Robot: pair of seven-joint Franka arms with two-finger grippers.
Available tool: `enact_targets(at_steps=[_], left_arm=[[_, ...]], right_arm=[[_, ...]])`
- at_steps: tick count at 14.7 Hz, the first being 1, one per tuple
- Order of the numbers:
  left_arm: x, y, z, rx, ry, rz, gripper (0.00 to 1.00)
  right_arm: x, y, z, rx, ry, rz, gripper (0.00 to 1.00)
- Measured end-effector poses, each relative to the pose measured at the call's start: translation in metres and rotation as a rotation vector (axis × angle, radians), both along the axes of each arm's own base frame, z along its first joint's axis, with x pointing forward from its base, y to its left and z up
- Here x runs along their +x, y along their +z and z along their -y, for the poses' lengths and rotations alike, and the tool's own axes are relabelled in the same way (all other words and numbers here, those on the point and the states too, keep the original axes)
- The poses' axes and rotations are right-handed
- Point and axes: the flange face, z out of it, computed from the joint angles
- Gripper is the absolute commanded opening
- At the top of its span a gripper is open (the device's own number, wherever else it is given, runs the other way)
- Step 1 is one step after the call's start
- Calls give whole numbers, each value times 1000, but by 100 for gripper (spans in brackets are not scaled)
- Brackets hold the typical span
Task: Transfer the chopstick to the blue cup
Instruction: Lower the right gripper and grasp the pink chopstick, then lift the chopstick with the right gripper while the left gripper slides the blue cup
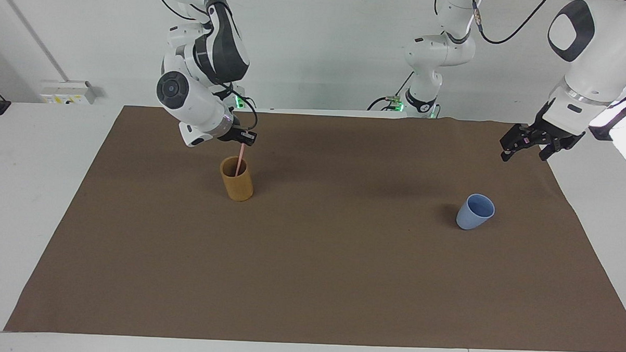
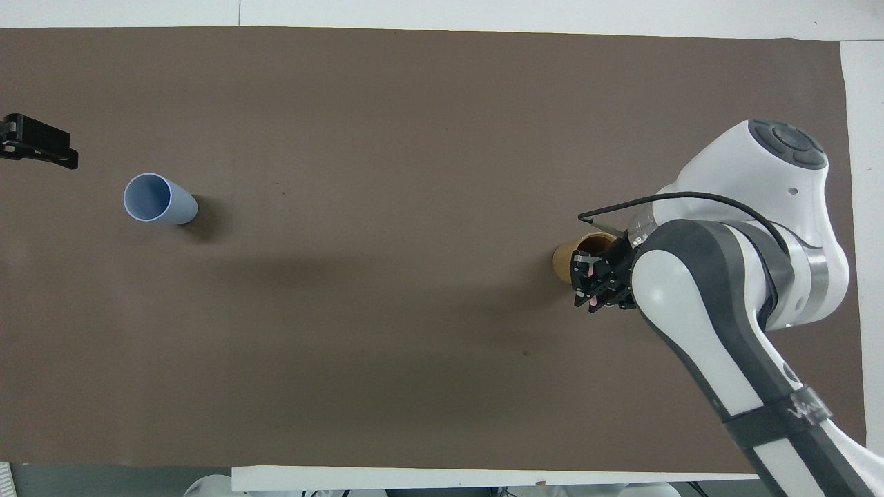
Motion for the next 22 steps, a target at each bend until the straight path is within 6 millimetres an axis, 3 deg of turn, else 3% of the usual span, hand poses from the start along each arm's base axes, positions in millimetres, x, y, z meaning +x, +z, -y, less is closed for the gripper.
enact_targets(at_steps=[4,6,7,11,12,14,15,16,20,22], left_arm=[[-1,-3,-2,2,8,-5,100],[3,-19,-12,4,30,33,100],[5,-41,-20,4,44,60,100],[5,-179,-48,-3,86,82,100],[5,-200,-56,-5,99,74,100],[4,-220,-63,-7,112,54,97],[2,-224,-63,-7,112,54,39],[1,-226,-63,-7,115,53,1],[-3,-232,-53,-10,195,46,0],[-5,-233,-31,-10,209,31,0]], right_arm=[[0,3,2,1,0,-6,2],[2,9,1,3,4,-6,0],[2,13,1,5,7,-7,0],[9,39,4,11,21,-38,0],[13,49,7,13,25,-49,0],[17,66,13,16,28,-68,0],[17,74,16,15,25,-78,0],[17,82,18,10,17,-88,0],[19,119,21,5,8,-74,0],[23,137,28,9,-2,-48,0]])
